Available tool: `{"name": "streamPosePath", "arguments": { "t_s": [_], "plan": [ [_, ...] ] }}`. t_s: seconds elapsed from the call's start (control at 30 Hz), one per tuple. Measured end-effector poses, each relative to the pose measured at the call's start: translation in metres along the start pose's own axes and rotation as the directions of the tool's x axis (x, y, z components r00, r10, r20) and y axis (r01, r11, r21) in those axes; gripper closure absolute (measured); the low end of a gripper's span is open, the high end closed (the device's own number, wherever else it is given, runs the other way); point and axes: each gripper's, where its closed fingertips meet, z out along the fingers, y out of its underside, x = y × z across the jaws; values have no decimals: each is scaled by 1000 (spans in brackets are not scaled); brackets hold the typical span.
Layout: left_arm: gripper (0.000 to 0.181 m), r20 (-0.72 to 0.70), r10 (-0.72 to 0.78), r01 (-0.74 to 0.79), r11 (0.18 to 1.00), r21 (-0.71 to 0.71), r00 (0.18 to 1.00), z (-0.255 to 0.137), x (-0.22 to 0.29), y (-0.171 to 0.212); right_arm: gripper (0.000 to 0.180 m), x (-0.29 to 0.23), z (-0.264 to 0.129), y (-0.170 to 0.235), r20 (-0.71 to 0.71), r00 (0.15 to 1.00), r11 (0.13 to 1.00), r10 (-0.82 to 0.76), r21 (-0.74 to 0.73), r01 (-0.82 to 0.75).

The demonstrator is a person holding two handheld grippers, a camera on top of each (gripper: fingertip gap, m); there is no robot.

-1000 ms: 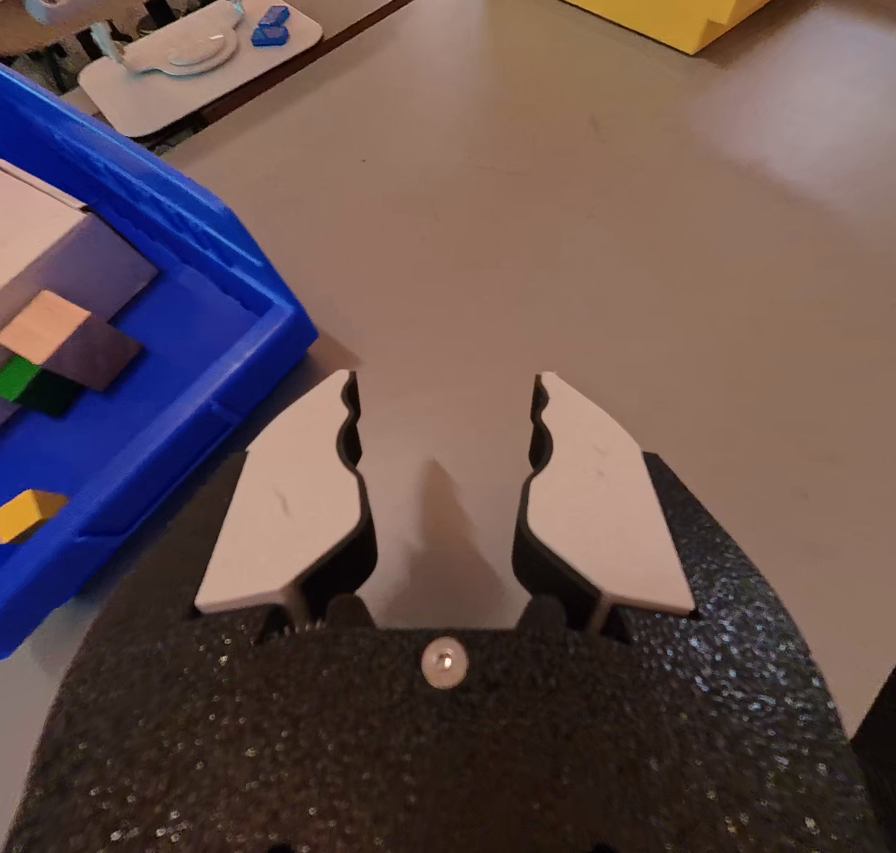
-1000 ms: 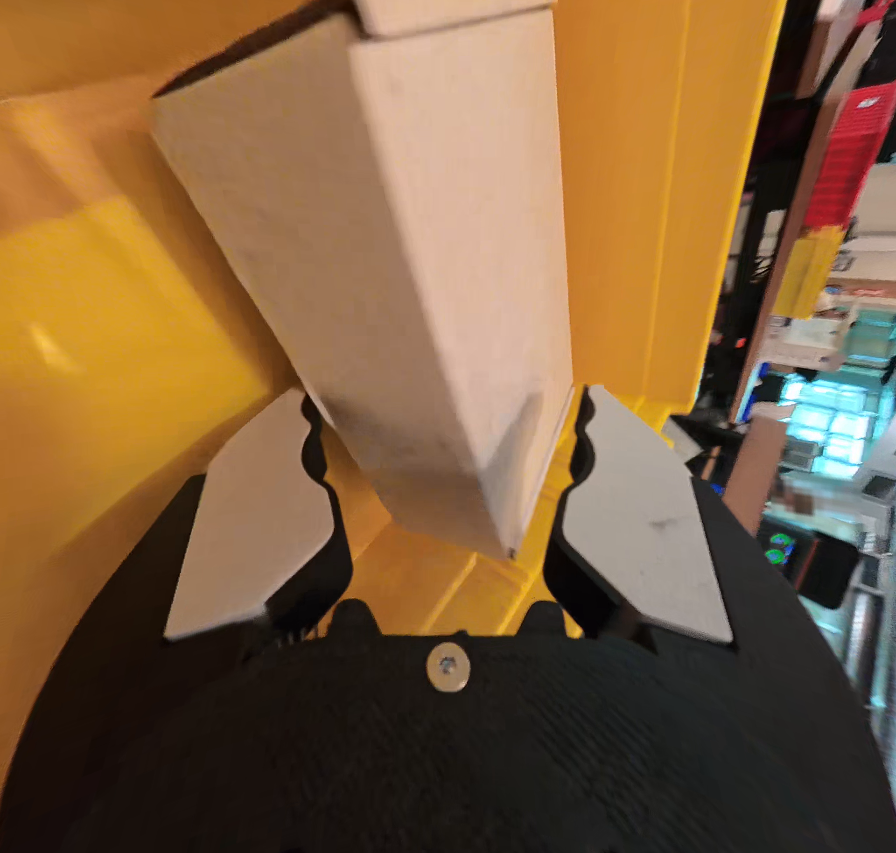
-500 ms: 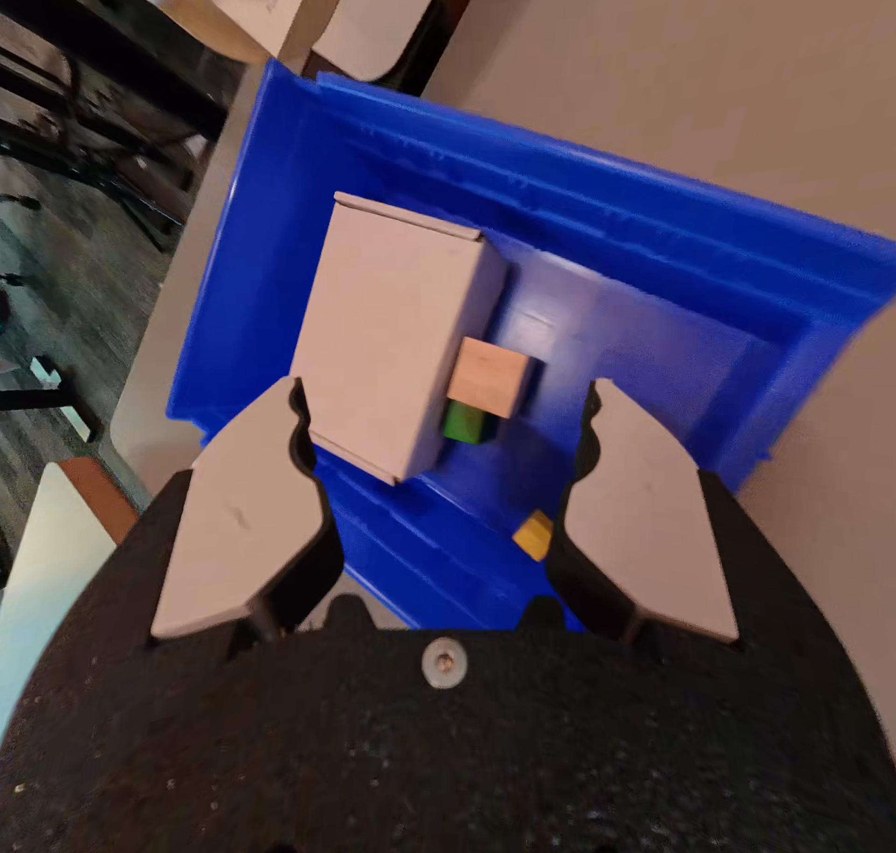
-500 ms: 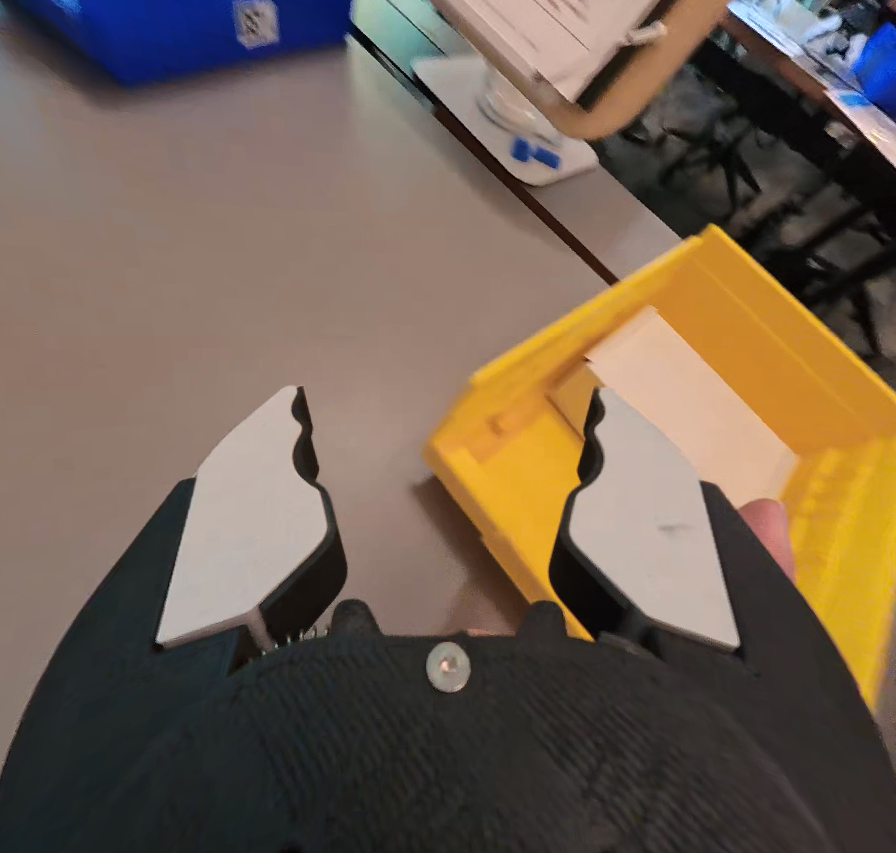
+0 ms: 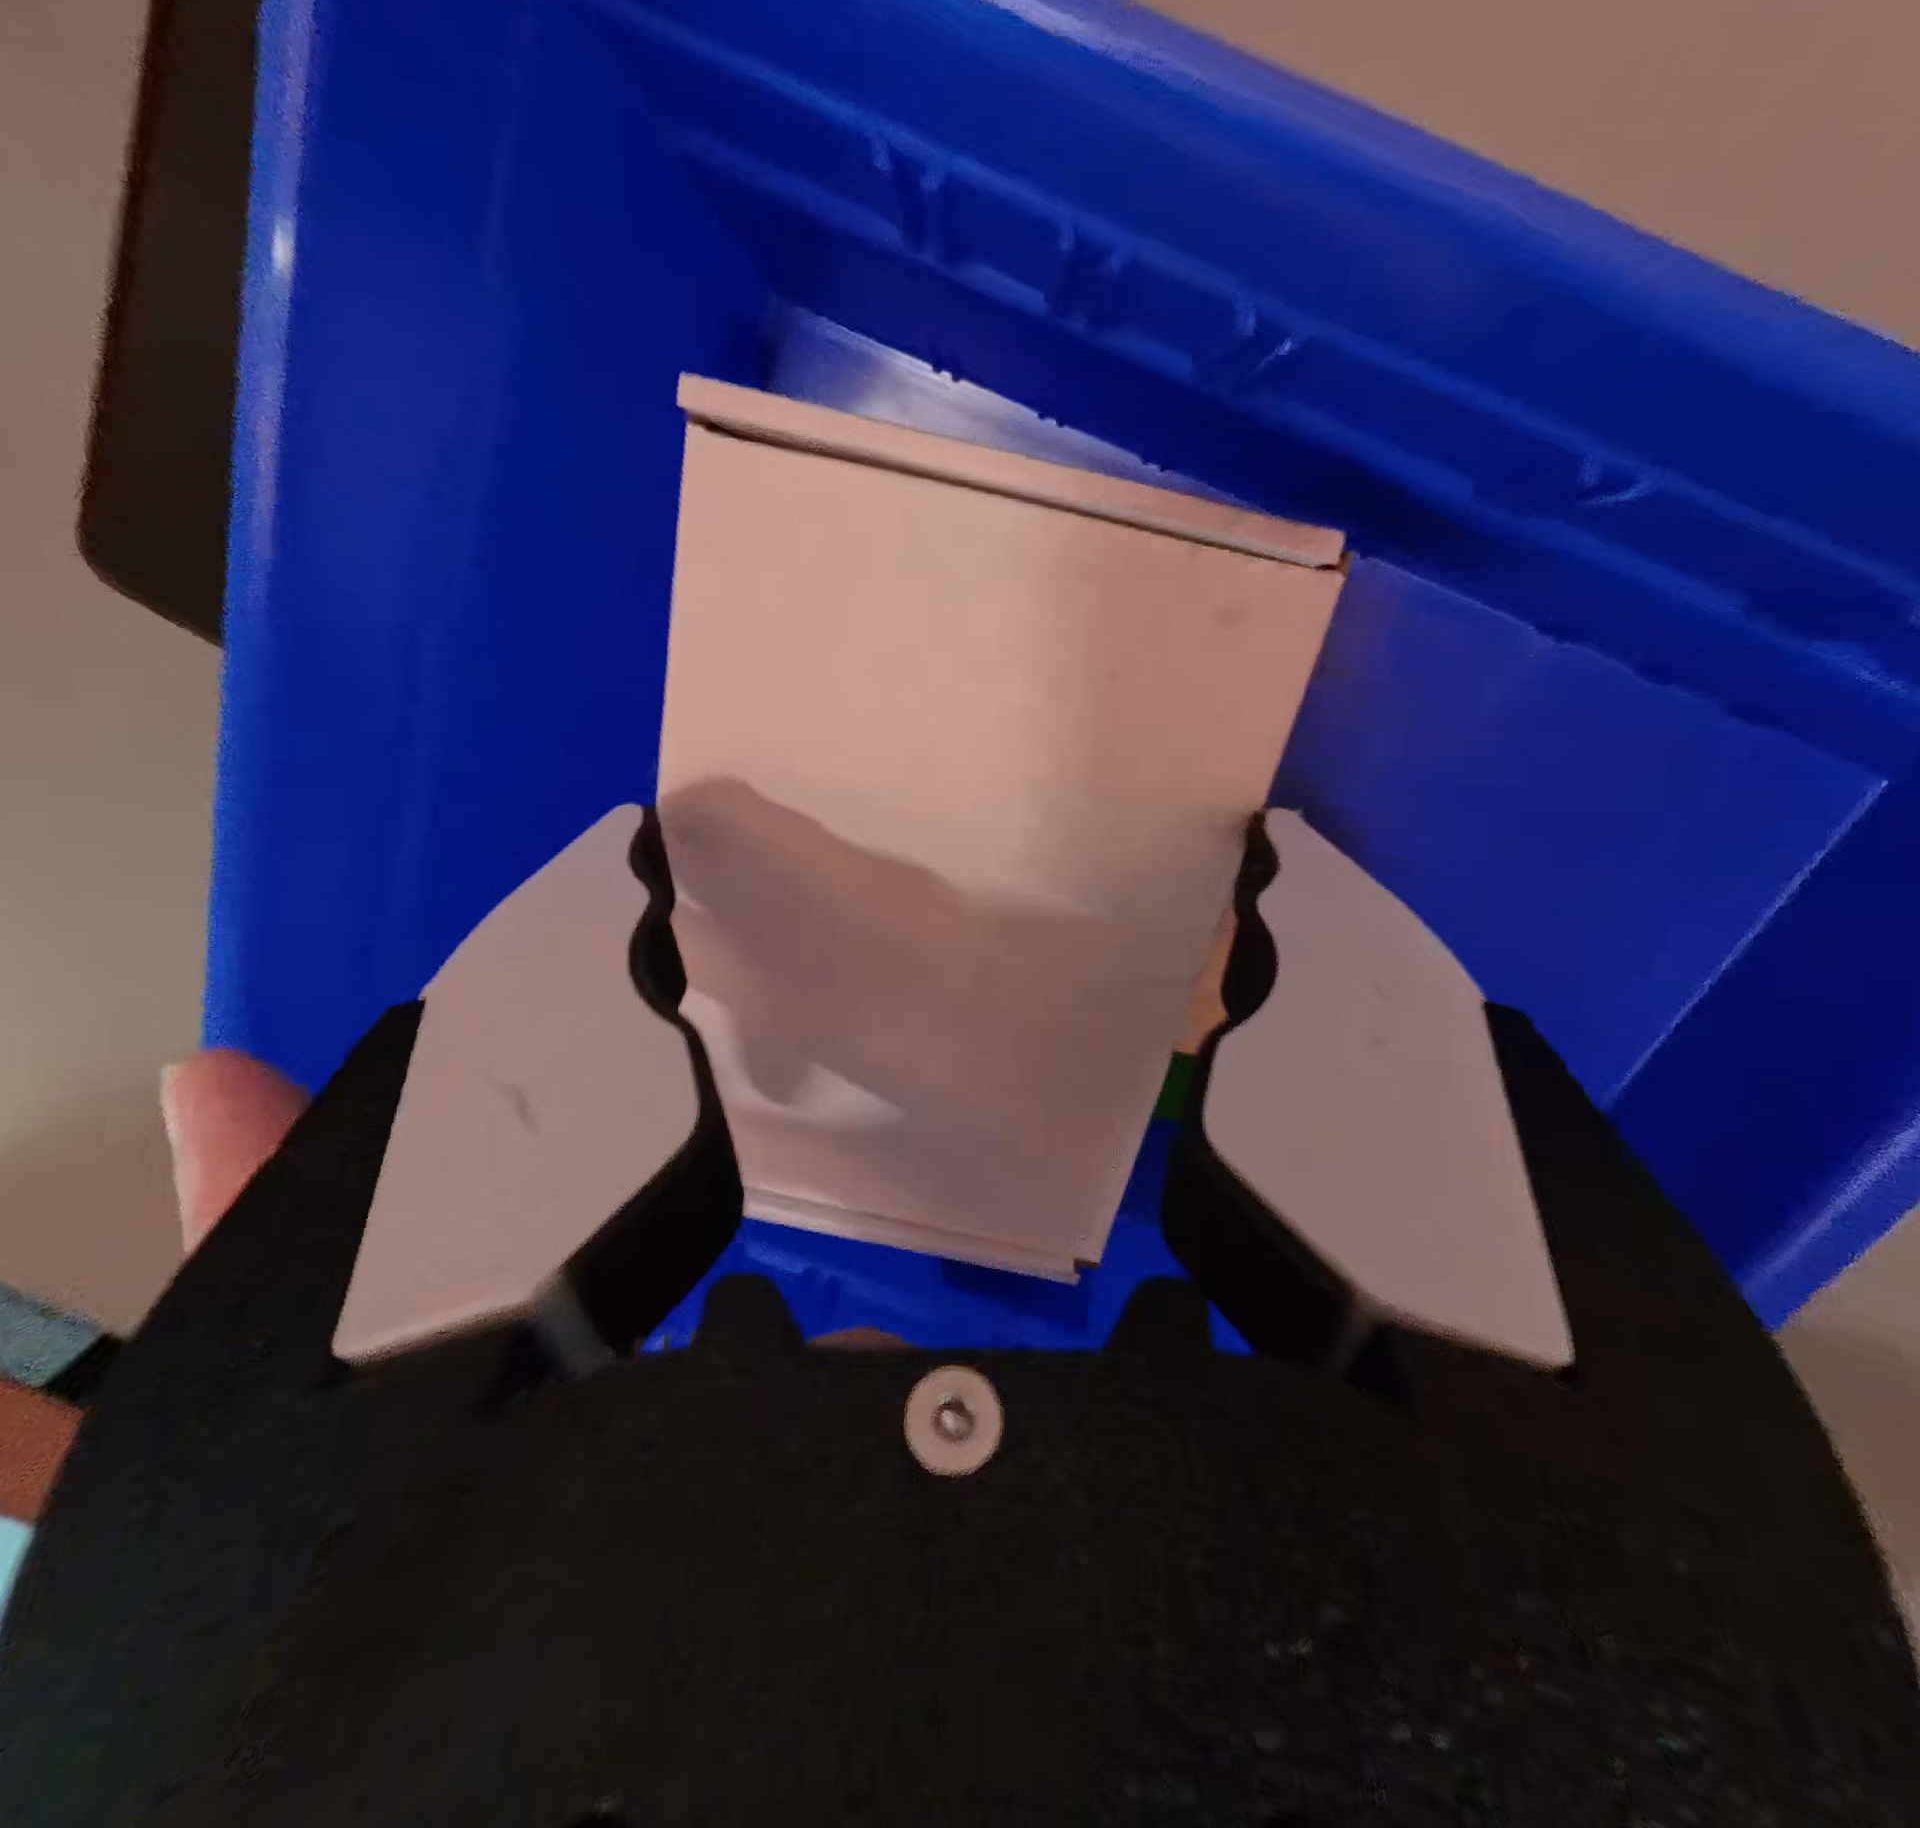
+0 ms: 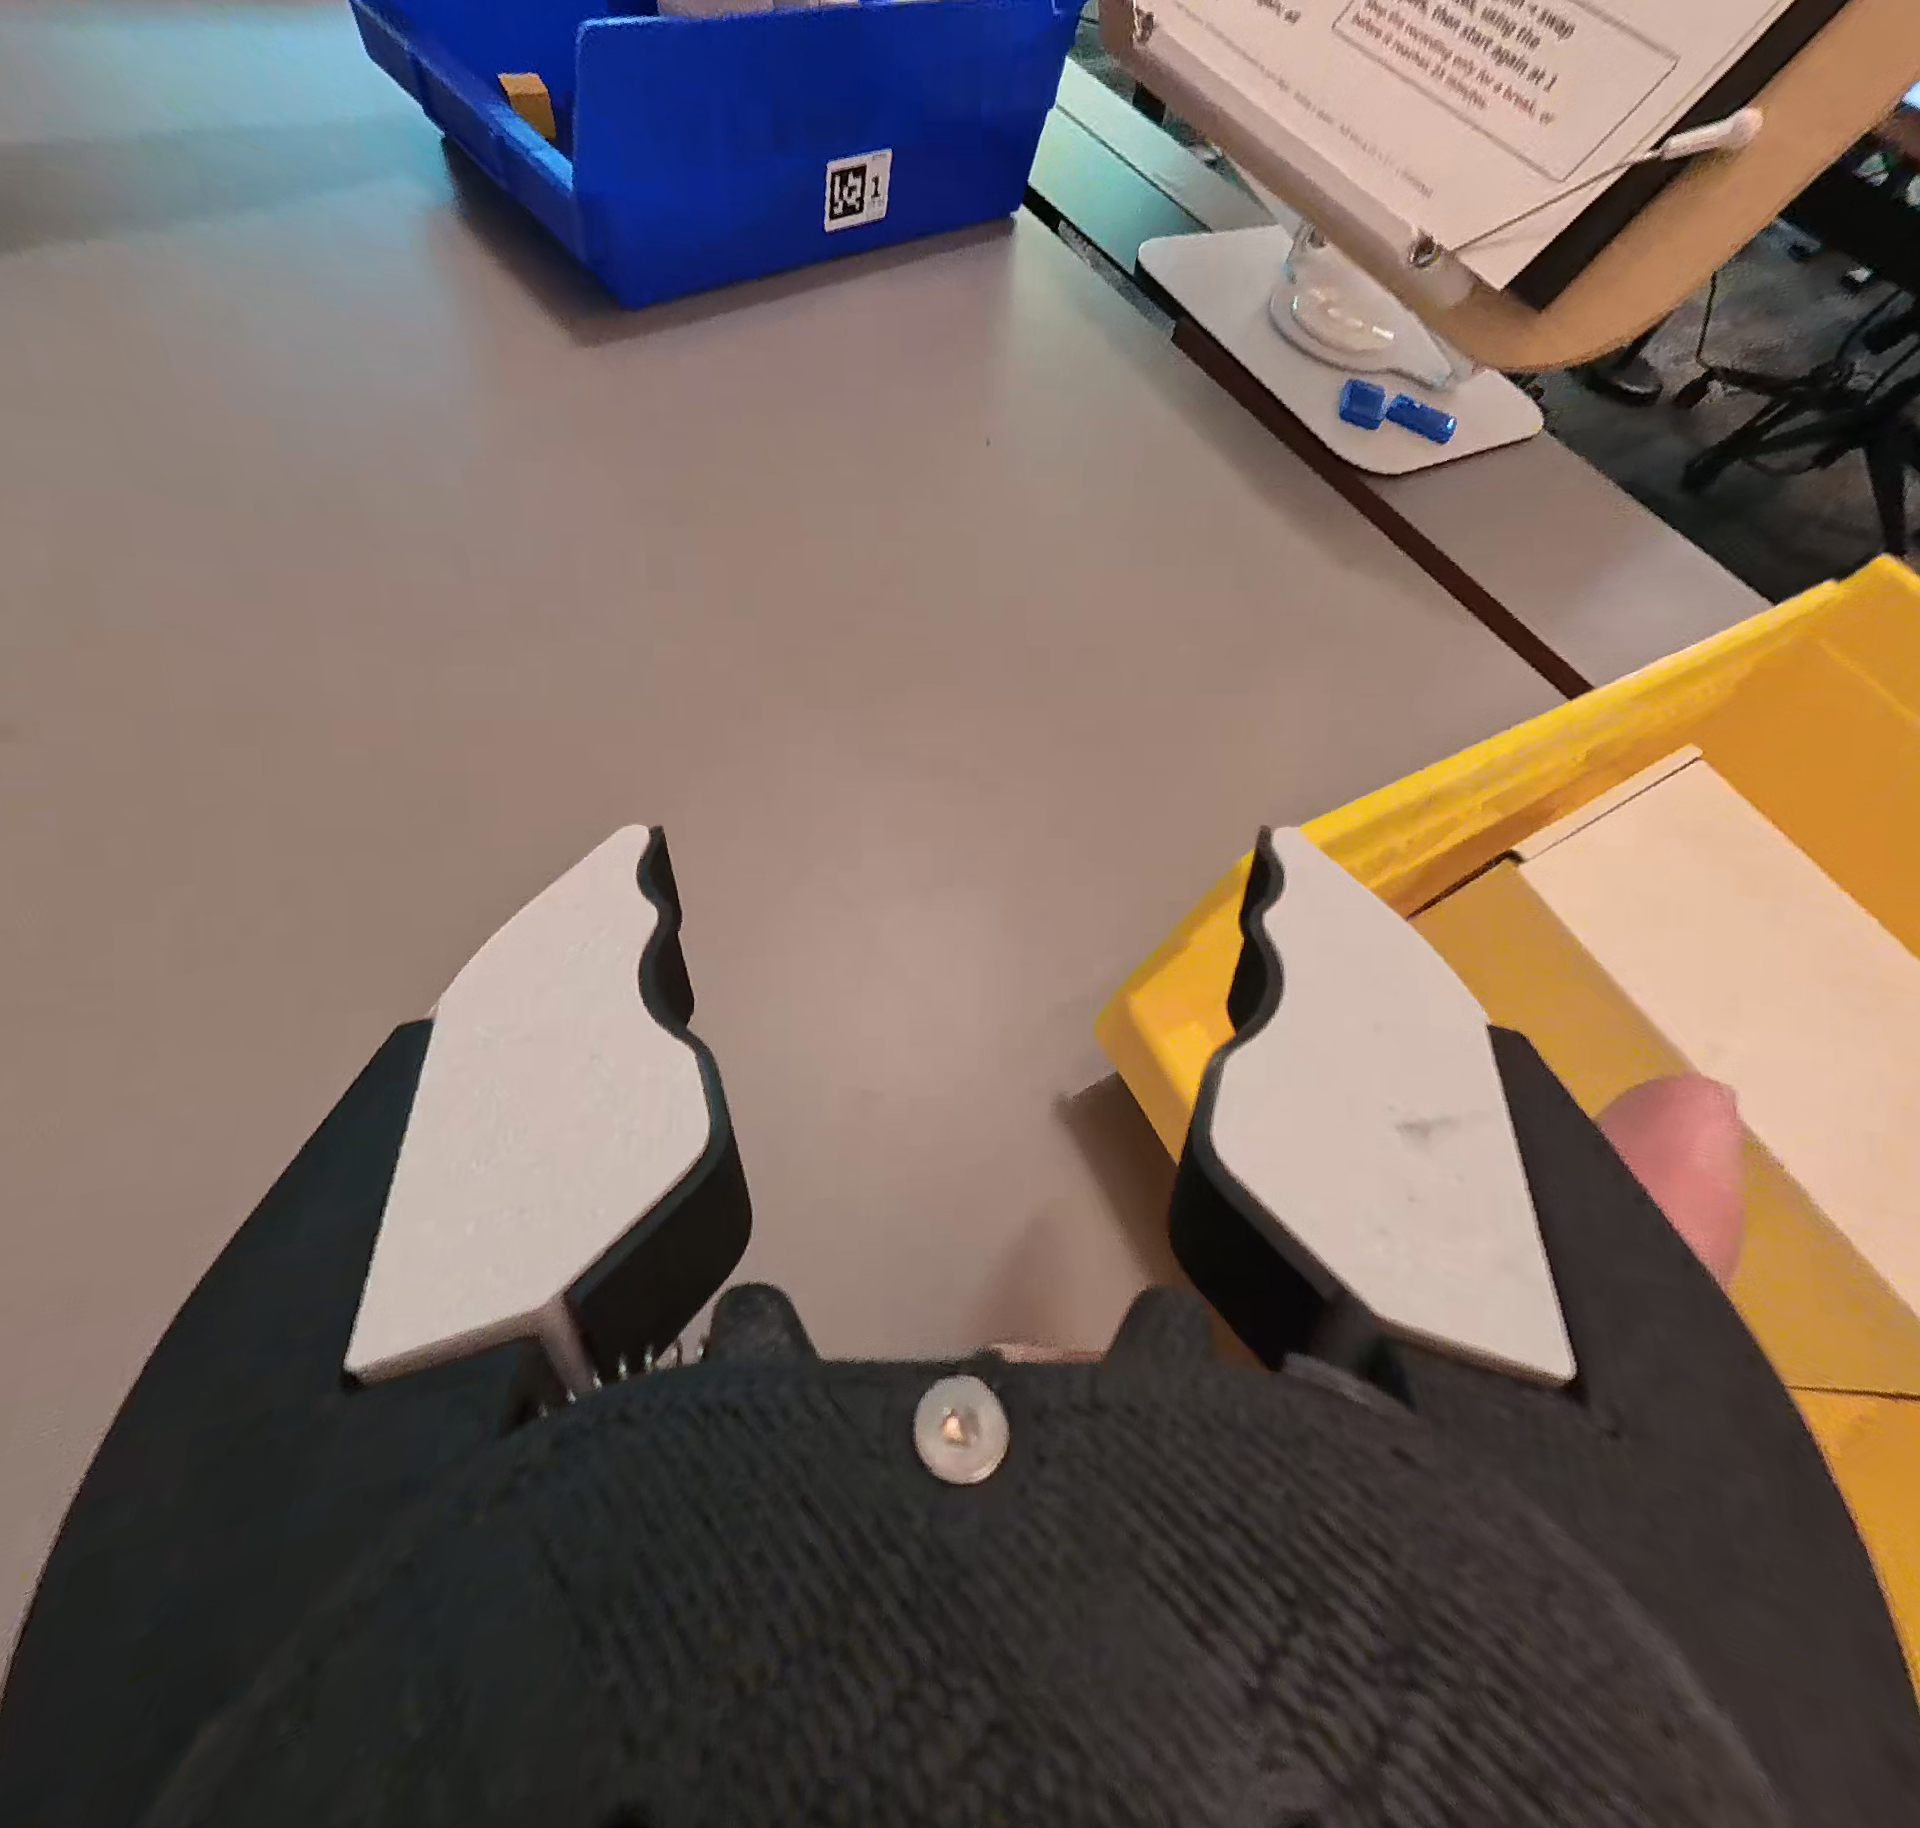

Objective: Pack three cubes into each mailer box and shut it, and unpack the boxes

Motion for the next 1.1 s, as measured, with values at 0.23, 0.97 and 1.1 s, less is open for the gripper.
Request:
{"name": "streamPosePath", "arguments": {
  "t_s": [0.23, 0.97, 1.1],
  "plan": [
    [76, -69, 25, -29, 998, -53, 997, -1, 1, 9, 77, -1, 4, 9, 42, 999, 999, 33, 3, -33],
    [35, 4, -12, 12, 984, -177, 1000, 39, -7, 30, 78, -6, 14, 28, 78, 997, 997, 27, -71, -22],
    [37, 67, 58, -45, 982, -183, 996, 30, -15, 29, 79, -5, 13, 28, 68, 998, 997, 13, -79, -7]
  ]
}}
